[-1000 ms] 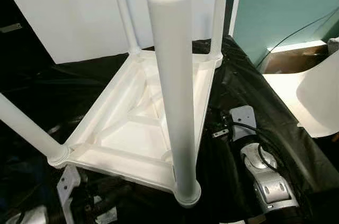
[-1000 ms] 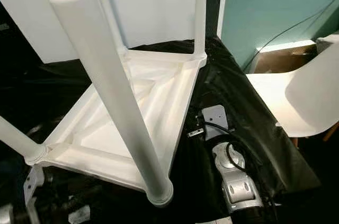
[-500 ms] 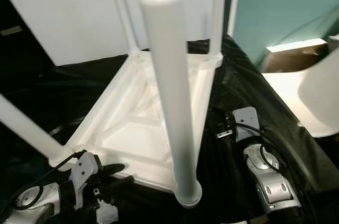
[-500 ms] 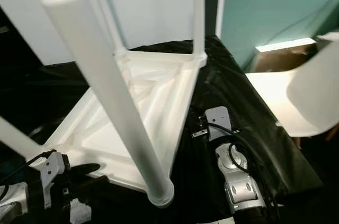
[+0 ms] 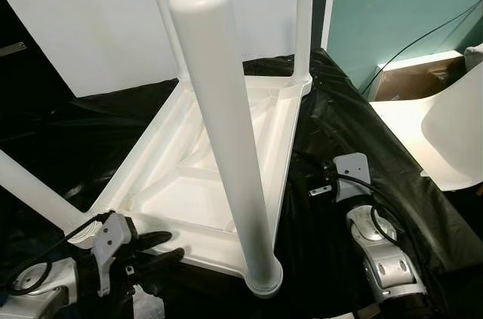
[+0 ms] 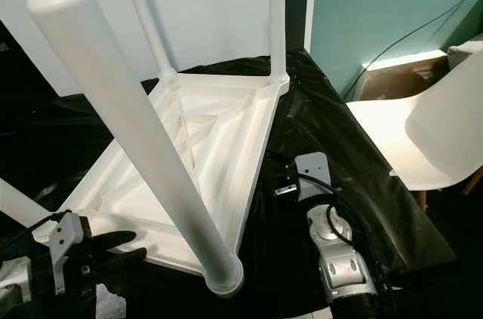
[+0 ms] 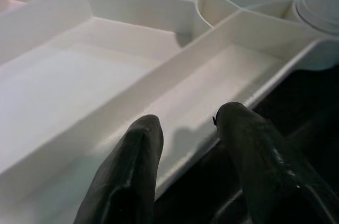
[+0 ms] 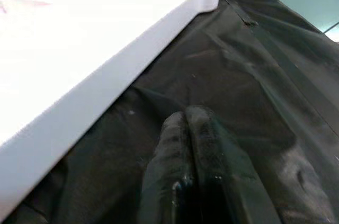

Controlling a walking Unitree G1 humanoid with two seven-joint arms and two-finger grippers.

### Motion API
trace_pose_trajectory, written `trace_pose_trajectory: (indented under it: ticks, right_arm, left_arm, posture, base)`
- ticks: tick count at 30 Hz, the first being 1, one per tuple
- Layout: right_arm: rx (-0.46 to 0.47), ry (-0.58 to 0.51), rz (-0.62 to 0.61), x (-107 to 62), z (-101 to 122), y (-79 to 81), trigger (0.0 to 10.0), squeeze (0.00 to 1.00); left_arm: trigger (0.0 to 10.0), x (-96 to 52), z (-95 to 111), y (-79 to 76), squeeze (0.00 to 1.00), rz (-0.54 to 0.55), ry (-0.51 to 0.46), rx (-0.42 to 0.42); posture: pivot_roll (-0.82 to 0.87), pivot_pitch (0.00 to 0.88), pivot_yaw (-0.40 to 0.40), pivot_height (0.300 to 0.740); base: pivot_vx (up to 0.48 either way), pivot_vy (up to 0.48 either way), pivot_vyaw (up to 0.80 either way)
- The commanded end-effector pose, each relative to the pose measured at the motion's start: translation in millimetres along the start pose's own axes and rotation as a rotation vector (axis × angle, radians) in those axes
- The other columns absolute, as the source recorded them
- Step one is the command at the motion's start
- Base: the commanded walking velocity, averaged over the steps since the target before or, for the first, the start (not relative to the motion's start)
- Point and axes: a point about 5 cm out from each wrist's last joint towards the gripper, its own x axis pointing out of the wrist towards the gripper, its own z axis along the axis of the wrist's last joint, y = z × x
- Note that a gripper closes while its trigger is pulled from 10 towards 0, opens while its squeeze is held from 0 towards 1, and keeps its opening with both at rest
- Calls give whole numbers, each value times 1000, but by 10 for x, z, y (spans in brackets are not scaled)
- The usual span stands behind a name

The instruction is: Building children table

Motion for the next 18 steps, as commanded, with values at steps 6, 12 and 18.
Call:
trace_pose_trajectory:
  ticks: [6, 12, 18]
  right_arm:
    - [12, 16, 11, 18, -18, 49, 10000, 24]
    - [16, 20, 3, 15, -24, 43, 10000, 20]
    - [18, 19, -2, 28, -18, 39, 10000, 20]
  left_arm:
    - [10000, -35, -183, -138, 0, -267, 153, 12]
    - [10000, 8, -187, -88, 0, -274, 167, 43]
    - [10000, 167, -243, -129, 0, -309, 197, 122]
  posture:
    - [-89, 0, 99, 740]
    - [-91, 0, 103, 740]
    - [-92, 0, 103, 740]
  base:
    - [0, 0, 0]
    - [0, 0, 0]
    - [0, 0, 0]
